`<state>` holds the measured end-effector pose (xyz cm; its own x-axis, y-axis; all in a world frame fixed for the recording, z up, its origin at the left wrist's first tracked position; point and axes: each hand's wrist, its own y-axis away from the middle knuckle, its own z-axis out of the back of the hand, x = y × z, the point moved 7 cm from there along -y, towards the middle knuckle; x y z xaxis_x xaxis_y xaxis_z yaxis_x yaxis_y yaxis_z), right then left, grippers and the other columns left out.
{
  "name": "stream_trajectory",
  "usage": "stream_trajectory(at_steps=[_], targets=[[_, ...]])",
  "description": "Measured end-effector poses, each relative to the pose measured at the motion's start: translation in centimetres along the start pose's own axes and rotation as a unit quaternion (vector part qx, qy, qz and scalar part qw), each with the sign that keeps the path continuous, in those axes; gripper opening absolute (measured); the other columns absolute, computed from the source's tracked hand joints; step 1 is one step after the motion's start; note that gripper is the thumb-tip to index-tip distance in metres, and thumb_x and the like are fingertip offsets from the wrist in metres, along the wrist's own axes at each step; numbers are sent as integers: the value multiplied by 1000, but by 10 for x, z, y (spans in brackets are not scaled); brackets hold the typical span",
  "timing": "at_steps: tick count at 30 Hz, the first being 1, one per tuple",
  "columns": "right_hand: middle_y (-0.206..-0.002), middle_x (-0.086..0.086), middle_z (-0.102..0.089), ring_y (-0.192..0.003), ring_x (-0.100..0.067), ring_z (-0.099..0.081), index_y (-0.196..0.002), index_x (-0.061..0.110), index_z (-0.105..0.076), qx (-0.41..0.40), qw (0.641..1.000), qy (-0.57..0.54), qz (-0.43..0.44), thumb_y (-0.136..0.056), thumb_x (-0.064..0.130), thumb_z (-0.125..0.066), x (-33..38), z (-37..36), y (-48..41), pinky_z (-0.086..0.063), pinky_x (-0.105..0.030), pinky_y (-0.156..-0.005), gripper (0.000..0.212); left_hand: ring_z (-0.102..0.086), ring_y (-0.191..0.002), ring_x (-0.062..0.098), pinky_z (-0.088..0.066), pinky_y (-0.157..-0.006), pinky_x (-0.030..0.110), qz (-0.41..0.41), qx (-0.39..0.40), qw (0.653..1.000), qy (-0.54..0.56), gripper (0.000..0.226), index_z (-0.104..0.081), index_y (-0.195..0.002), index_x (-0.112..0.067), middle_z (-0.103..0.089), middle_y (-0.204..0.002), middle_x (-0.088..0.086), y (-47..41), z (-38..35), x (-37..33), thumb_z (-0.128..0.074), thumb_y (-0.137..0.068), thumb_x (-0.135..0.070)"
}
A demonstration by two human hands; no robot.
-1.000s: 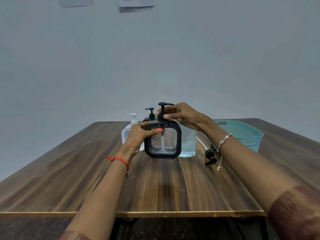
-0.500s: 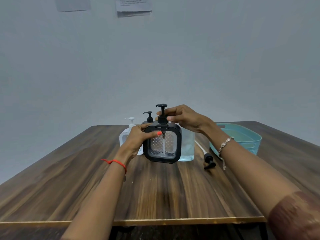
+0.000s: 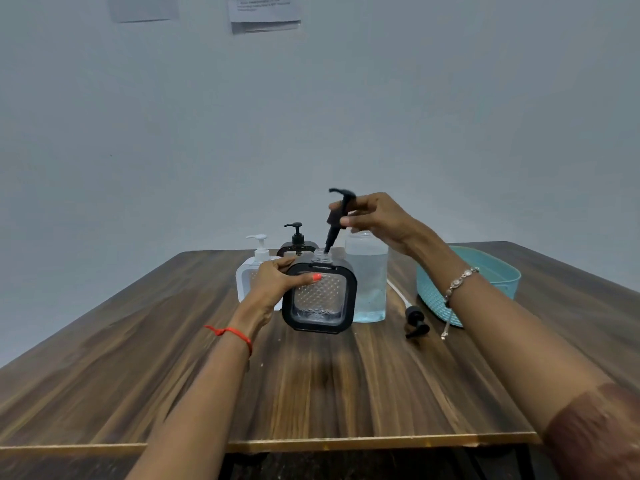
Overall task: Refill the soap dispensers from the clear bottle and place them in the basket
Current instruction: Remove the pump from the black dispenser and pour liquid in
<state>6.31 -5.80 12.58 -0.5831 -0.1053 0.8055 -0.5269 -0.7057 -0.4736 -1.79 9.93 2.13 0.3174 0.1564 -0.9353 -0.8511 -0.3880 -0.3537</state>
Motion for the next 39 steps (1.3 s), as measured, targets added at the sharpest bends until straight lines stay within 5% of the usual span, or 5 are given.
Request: stream_trajectory(at_steps=[5, 12, 19, 29, 39], targets=[[-88, -3, -70, -85, -19, -64, -98, 7, -65, -92, 982, -138, 87, -76, -13, -62, 17, 35, 14, -49, -30, -76, 30, -69, -76, 14, -54, -70, 21, 7, -56, 998, 4, 33, -70, -92, -11, -73, -87, 2, -3, 20, 8, -81, -63, -4], [-98, 3, -68, -95, -12, -64, -94, 14, -68, -56, 973, 172, 142, -66, 0, -79, -14, 3, 75, -51, -19, -84, 33, -67, -59, 3, -54, -56, 16, -18, -129, 991, 13, 22, -69, -82, -13, -72, -64, -11, -11, 44, 1, -80, -66, -4], [-125, -14, -54, -119, -25, -50, -120, 1, -56, 150, 861, 458, 164, -80, -9, -48, -100, -72, 123, -46, -40, -95, 42, -68, -70, 12, -56, -67, 24, -27, -153, 988, 4, 38, -69, -97, 0, -71, -81, 4, -16, 38, 4, -83, -63, -7], [-138, -7, -43, -129, -18, -39, -135, 11, -44, 156, 864, 460, 129, -82, -8, -47, -115, -81, 122, -42, -31, -101, 56, -68, -84, 24, -54, -75, 31, -22, -138, 990, -6, 48, -68, -103, 0, -72, -95, 11, -21, 35, 8, -86, -59, -9], [-109, 2, -50, -94, -18, -51, -110, 21, -48, -285, 949, 132, 15, -68, 12, -79, -94, 32, 57, -46, -31, -81, 53, -69, -76, 16, -52, -67, 23, -23, -118, 993, 19, 41, -69, -95, -6, -73, -88, 4, -32, 27, 10, -85, -57, -7]])
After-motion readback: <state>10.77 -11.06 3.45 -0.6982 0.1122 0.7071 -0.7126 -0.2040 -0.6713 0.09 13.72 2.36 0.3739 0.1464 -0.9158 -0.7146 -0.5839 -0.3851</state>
